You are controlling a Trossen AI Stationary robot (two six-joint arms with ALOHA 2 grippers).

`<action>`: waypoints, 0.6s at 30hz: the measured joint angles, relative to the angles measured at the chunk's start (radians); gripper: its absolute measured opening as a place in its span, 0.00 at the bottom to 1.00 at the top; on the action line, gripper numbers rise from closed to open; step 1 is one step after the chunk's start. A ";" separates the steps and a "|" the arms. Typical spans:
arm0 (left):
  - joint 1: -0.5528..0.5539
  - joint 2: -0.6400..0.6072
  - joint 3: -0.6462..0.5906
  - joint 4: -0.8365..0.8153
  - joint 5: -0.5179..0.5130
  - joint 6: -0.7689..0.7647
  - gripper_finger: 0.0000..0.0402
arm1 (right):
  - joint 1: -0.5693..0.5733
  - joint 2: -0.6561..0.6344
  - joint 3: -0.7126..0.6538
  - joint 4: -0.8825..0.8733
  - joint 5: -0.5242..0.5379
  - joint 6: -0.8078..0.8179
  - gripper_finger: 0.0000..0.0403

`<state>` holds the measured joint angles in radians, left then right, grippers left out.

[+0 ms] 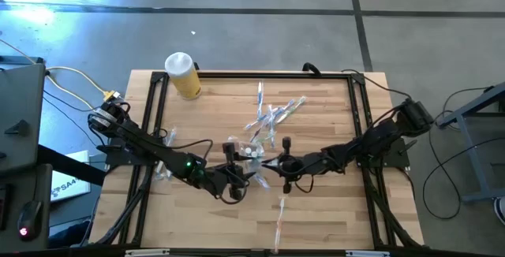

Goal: Pick & Place toothbrushing station
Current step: Put the green toothbrush into the transparent organizer

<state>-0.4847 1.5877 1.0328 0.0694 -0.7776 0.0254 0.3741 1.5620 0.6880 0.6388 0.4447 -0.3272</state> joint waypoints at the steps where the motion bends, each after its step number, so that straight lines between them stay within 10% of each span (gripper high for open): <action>1: 0.000 0.000 0.000 -0.018 0.000 -0.011 0.57 | 0.000 -0.007 0.000 -0.001 0.001 -0.010 0.04; 18: 0.000 0.000 0.000 -0.244 0.002 -0.172 0.57 | 0.063 -0.089 0.000 -0.041 -0.110 -0.057 0.04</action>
<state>-0.4850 1.5879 1.0328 -0.1744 -0.7755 -0.1464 0.4374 1.4734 0.6884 0.5981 0.3343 -0.3842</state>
